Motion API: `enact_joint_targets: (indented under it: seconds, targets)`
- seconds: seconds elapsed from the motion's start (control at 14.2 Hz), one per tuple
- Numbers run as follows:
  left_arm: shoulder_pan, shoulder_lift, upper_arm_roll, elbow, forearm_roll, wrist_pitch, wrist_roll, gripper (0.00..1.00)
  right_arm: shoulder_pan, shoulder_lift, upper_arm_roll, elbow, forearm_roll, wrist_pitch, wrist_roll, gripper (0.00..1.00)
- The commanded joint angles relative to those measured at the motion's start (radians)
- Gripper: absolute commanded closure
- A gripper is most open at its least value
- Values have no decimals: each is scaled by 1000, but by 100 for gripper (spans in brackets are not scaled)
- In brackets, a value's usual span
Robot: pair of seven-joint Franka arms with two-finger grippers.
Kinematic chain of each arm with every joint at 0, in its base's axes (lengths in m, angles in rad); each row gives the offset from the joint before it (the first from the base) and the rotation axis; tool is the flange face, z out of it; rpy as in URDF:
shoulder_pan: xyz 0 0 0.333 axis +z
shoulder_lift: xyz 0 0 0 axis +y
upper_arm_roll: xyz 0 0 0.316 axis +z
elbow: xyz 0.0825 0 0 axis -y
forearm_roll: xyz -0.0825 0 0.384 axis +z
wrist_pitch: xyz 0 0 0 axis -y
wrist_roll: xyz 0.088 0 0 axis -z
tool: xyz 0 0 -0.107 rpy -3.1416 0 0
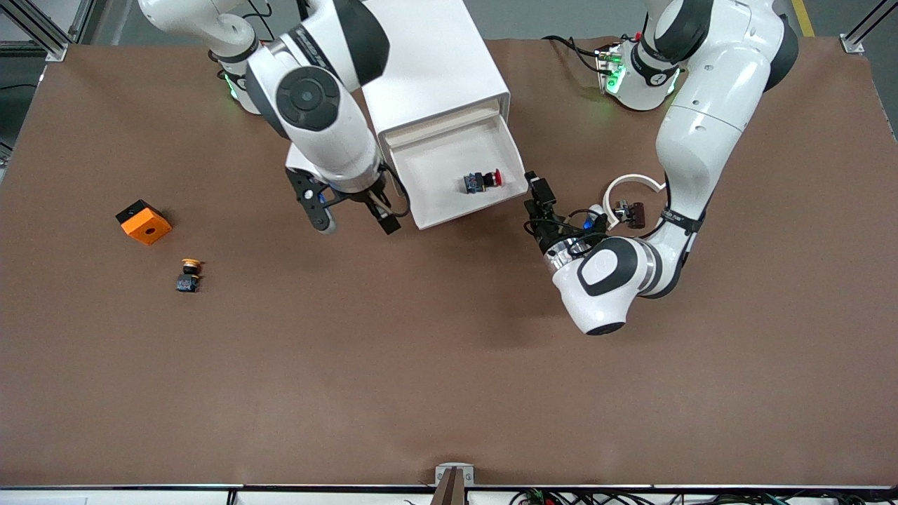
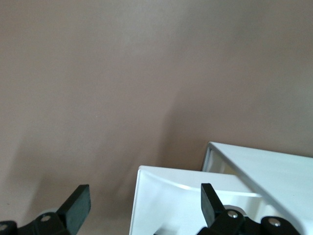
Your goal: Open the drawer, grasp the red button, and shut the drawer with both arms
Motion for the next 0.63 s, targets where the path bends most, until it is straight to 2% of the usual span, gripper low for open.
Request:
enact_joint_targets:
  seconds: [0.0, 0.28, 0.56]
  targets:
    - [25, -51, 1, -5, 35, -42, 77, 0, 48, 58, -11, 51, 13, 18, 99, 0]
    - [33, -140, 3, -38, 150, -67, 308, 0, 99, 114, -11, 57, 16, 76, 254, 0]
    - [53, -274, 3, -127, 226, -64, 684, 0, 151, 211, -10, 114, 17, 96, 383, 0]
